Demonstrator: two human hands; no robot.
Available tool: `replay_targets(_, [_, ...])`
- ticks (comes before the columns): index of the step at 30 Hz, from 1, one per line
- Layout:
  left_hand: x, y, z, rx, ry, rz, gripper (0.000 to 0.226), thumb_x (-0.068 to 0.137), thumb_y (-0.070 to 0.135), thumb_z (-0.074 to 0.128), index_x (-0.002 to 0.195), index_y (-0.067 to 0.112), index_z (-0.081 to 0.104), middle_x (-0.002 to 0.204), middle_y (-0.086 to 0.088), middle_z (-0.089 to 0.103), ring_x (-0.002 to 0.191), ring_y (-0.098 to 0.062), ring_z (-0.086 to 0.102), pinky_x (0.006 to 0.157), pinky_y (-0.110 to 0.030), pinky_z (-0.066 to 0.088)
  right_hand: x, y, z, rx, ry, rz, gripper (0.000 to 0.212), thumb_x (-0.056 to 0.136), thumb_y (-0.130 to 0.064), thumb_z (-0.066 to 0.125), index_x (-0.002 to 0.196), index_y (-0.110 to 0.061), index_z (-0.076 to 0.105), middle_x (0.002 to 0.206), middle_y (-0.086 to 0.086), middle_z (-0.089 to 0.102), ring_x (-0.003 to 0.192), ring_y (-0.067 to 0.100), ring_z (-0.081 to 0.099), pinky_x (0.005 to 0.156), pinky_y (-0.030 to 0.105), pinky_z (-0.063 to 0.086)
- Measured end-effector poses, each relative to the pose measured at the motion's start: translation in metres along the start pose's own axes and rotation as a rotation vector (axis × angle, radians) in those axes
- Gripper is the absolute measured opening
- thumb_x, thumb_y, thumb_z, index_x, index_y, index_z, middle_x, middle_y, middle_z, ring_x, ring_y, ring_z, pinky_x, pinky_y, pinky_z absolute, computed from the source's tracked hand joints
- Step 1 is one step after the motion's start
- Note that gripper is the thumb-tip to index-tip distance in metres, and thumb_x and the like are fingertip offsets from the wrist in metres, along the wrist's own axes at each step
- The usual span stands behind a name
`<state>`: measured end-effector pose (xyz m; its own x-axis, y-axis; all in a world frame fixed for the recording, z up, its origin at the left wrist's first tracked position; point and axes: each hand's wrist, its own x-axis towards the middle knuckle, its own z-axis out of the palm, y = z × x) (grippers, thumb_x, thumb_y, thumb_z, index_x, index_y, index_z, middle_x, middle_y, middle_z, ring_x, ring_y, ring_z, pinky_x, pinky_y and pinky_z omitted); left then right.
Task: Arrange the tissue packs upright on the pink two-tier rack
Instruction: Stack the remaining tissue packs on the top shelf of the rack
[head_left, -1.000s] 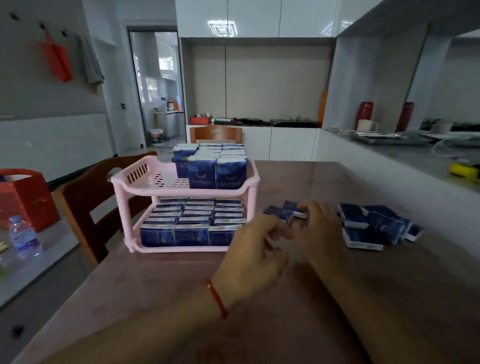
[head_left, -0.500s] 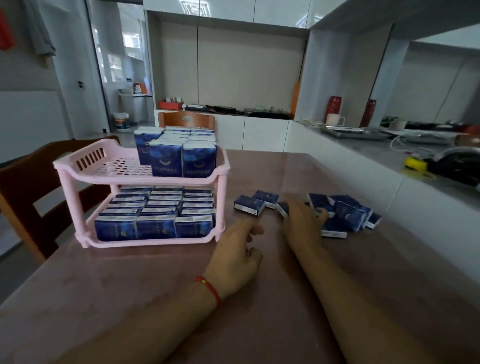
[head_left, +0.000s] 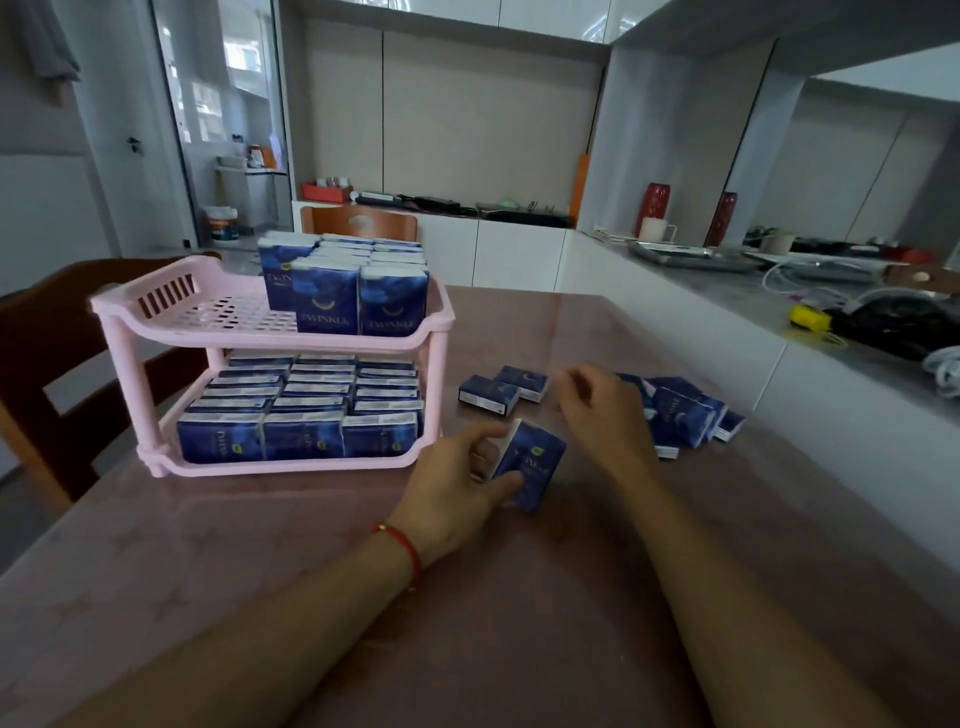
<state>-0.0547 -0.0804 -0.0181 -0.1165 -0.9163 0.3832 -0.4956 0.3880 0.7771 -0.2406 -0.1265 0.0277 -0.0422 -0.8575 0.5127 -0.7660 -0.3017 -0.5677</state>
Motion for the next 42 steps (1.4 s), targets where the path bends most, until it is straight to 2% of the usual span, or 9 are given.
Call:
replay_targets(4, [-0.001, -0.002, -0.004, -0.099, -0.018, -0.073, 0.041, 0.080, 0.016, 0.079, 0.115, 0.031, 0.064, 0.093, 0.005, 0.068, 0.083, -0.012, 0.068, 0.082, -0.035, 0.060, 0.009, 0.025, -0.030, -0.665, -0.186, 0.216, 0.025, 0.093, -0.034, 0.055, 0.098, -0.012, 0.065, 0.102, 0.012, 0.067, 0.091, 0.032, 0.065, 0.079, 0.041, 0.055])
replay_targets(9, [-0.002, 0.001, -0.002, -0.191, 0.003, -0.068, 0.034, 0.081, 0.009, 0.078, 0.105, 0.024, 0.059, 0.092, 0.010, 0.070, 0.077, 0.003, 0.065, 0.071, -0.017, 0.055, 0.004, 0.024, -0.036, -0.789, -0.473, 0.203, 0.042, 0.093, -0.013, 0.055, 0.133, -0.009, 0.049, 0.136, 0.017, 0.050, 0.120, 0.036, 0.054, 0.096, 0.046, 0.049])
replay_targets(17, [-0.005, 0.004, -0.004, -0.271, 0.060, -0.068, 0.041, 0.081, 0.002, 0.075, 0.106, 0.025, 0.052, 0.103, 0.004, 0.075, 0.087, -0.005, 0.073, 0.074, -0.023, 0.060, 0.003, -0.002, -0.033, -0.515, -0.636, 0.216, 0.066, 0.082, -0.032, 0.075, 0.140, -0.018, 0.047, 0.137, 0.008, 0.055, 0.111, 0.026, 0.059, 0.090, 0.038, 0.054])
replay_targets(19, [-0.006, 0.002, -0.005, -0.273, 0.098, -0.052, 0.046, 0.081, 0.001, 0.074, 0.114, 0.024, 0.051, 0.100, 0.001, 0.075, 0.083, -0.008, 0.074, 0.073, -0.031, 0.063, 0.004, -0.002, -0.036, -0.276, -0.629, 0.226, 0.066, 0.078, -0.044, 0.076, 0.136, -0.027, 0.049, 0.130, 0.002, 0.057, 0.101, 0.020, 0.061, 0.079, 0.034, 0.054])
replay_targets(24, [-0.007, 0.000, -0.006, -0.201, 0.046, 0.014, 0.061, 0.077, 0.011, 0.074, 0.127, 0.038, 0.050, 0.110, 0.006, 0.072, 0.091, -0.012, 0.073, 0.079, -0.039, 0.062, -0.002, -0.009, -0.043, 0.378, -0.696, 0.089, 0.039, 0.090, -0.030, 0.071, 0.128, -0.028, 0.061, 0.100, 0.012, 0.062, 0.064, 0.016, 0.055, 0.053, 0.029, 0.048])
replay_targets(28, [-0.007, 0.002, -0.009, -0.316, -0.087, -0.010, 0.072, 0.068, 0.005, 0.072, 0.130, 0.033, 0.049, 0.114, 0.003, 0.065, 0.096, -0.008, 0.068, 0.074, -0.026, 0.057, -0.009, -0.020, -0.027, 0.274, -0.638, 0.022, 0.052, 0.080, -0.043, 0.080, 0.126, -0.030, 0.060, 0.108, 0.002, 0.068, 0.065, 0.026, 0.064, 0.053, 0.031, 0.053])
replay_targets(31, [-0.009, 0.002, -0.009, -0.289, -0.100, 0.051, 0.071, 0.076, 0.006, 0.077, 0.133, 0.032, 0.045, 0.118, 0.007, 0.065, 0.100, -0.008, 0.068, 0.080, -0.027, 0.059, -0.010, -0.025, -0.020, 0.219, -0.588, -0.011, 0.053, 0.068, -0.046, 0.087, 0.112, -0.033, 0.060, 0.099, -0.004, 0.068, 0.061, 0.012, 0.064, 0.048, 0.029, 0.052])
replay_targets(36, [-0.005, -0.003, -0.008, -0.146, -0.082, 0.084, 0.066, 0.074, 0.014, 0.081, 0.129, 0.028, 0.048, 0.118, 0.010, 0.067, 0.104, -0.003, 0.067, 0.089, -0.027, 0.058, -0.011, -0.027, -0.023, 0.124, -0.664, -0.074, 0.054, 0.065, -0.047, 0.089, 0.106, -0.035, 0.056, 0.104, -0.007, 0.064, 0.083, 0.017, 0.066, 0.055, 0.029, 0.057])
replay_targets(42, [-0.003, -0.004, -0.019, -0.021, -0.178, 0.042, 0.068, 0.078, 0.020, 0.083, 0.137, 0.023, 0.050, 0.125, 0.008, 0.064, 0.112, -0.006, 0.061, 0.087, -0.004, 0.047, -0.009, -0.014, -0.022, 0.209, -0.746, -0.046, 0.055, 0.062, -0.049, 0.089, 0.106, -0.040, 0.059, 0.116, -0.006, 0.061, 0.102, 0.019, 0.066, 0.075, 0.044, 0.063])
